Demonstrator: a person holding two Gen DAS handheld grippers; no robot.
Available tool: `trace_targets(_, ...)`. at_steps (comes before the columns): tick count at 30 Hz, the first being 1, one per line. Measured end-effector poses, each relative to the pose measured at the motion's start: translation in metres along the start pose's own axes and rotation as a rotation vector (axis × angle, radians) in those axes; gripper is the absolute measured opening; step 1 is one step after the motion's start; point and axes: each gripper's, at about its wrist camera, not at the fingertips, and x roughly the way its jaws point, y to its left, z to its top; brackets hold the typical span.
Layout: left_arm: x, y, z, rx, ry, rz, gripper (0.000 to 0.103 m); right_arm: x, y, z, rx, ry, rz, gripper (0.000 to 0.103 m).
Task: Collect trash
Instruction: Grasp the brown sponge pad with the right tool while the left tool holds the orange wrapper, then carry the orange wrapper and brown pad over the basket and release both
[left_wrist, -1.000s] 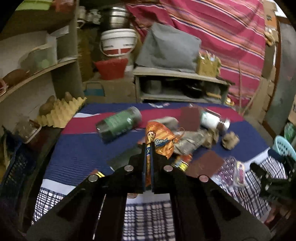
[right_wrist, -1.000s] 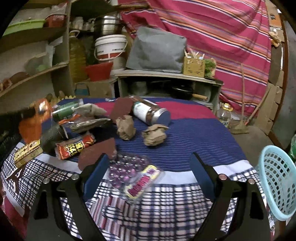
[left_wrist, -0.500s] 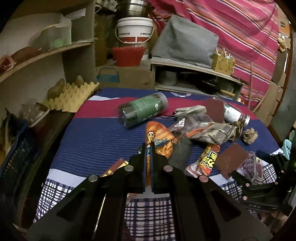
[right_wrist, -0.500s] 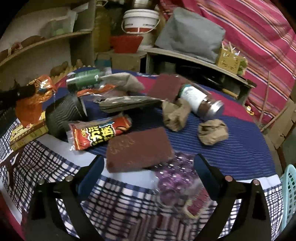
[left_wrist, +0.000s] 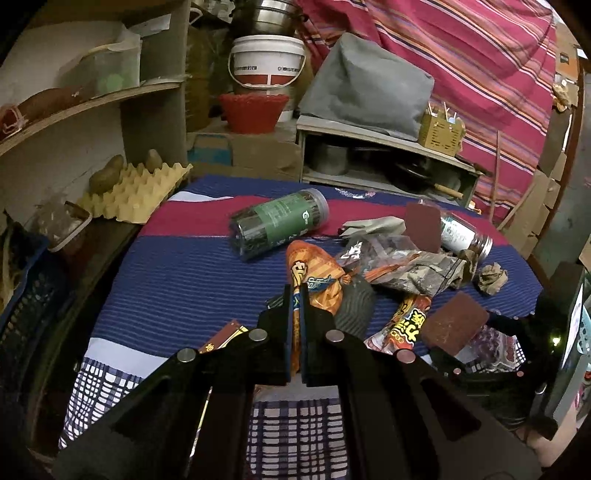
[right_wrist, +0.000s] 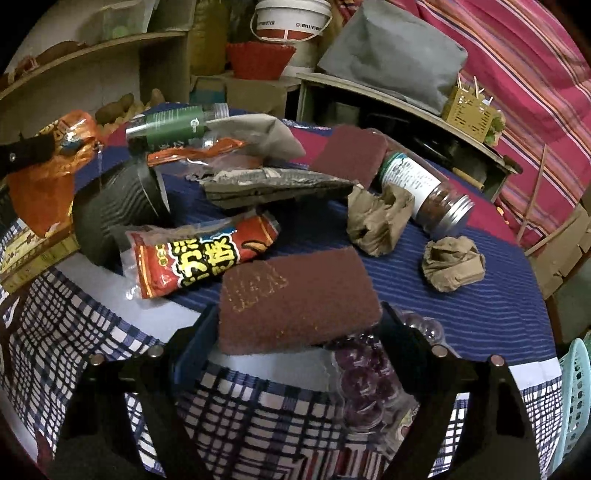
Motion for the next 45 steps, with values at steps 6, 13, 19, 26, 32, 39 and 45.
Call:
trace_targets(6,-0.003,-0.006,0.002,0.019,-0.008,0.007,0.001,-0.026,-0.017,-0.002,0.014,-0.054,0.022,0.083)
trace_targets(13,-0.011,-0.046,0.004,0.082,-0.03,-0.047,0.001,-0.082,-0.074,-0.016,0.081,-0.138,-0.001,0.083)
trace_targets(19,-0.021,-0.1,-0.005,0.189,-0.051,-0.104,0.001,-0.127,-0.139,-0.049,0.174,-0.19,-0.084,0.083)
trace_targets(26,-0.037,-0.179,-0.011,0.221,-0.078,-0.252,0.001,-0.165,-0.217,-0.095,0.266,-0.209,-0.222,0.083)
trace_targets(32,-0.035,-0.262,-0.03,0.274,-0.052,-0.372,0.001,-0.183,-0.278,-0.133,0.378,-0.203,-0.316,0.083)
trace_targets(39,-0.031,-0.348,-0.049,0.365,-0.034,-0.473,0.001,-0.197,-0.328,-0.169,0.473,-0.197,-0.392,0.083)
trace_targets(45,-0.032,-0.405,-0.062,0.428,-0.024,-0.535,0.001,-0.205,-0.356,-0.188,0.511,-0.195,-0.421,0.083)
